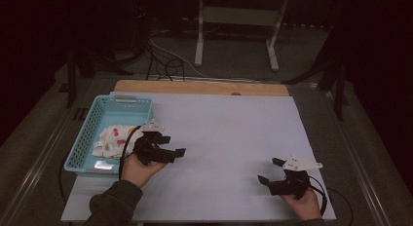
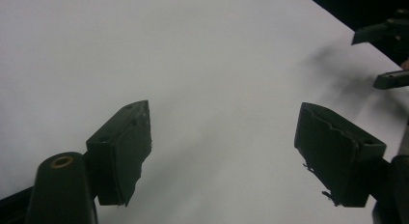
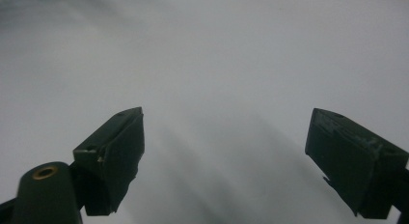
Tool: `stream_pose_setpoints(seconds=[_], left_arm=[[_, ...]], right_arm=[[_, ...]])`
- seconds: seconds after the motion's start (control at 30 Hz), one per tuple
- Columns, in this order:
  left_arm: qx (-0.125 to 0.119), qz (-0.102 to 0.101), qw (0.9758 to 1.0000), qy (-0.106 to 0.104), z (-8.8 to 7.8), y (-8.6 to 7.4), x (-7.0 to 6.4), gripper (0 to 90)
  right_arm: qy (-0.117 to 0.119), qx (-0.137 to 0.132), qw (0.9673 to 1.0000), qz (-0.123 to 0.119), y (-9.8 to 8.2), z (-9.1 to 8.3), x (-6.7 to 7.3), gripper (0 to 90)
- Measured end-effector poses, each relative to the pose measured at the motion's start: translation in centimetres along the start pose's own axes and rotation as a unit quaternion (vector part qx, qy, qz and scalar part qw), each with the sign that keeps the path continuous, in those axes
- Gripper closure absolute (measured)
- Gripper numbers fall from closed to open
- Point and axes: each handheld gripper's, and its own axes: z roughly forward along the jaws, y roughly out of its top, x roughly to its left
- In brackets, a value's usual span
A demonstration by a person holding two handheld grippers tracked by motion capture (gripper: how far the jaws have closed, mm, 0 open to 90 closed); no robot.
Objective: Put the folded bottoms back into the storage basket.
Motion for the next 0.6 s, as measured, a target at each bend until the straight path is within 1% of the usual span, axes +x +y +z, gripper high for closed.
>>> stream_pose_setpoints(seconds=[0.07, 0.23, 0.37, 0.43, 0.6], left_arm=[[-0.001, 0.002, 1.0, 0.002, 0.3, -0.2, -0.3, 21.6], [-0.003, 0.0, 1.0, -0.005, 1.1, -0.7, -0.7, 21.4], [-0.002, 0.003, 1.0, -0.004, 1.5, -1.0, -1.0, 20.8], [-0.003, 0.005, 1.0, -0.003, 1.9, -1.5, -1.3, 20.8], [-0.003, 0.002, 0.9999, -0.012, 2.6, -2.3, -1.7, 19.5]], right_arm=[[-0.001, 0.001, 1.0, -0.003, 0.0, 0.0, 0.0, 13.7], [0.0, 0.0, 1.0, -0.002, 0.1, 0.0, 0.1, 13.6], [0.001, 0.001, 1.0, -0.001, 0.1, 0.0, 0.1, 13.3], [0.0, 0.001, 1.0, -0.003, 0.1, 0.0, 0.2, 13.1], [0.001, 0.001, 1.0, -0.001, 0.1, 0.0, 0.3, 12.8]])
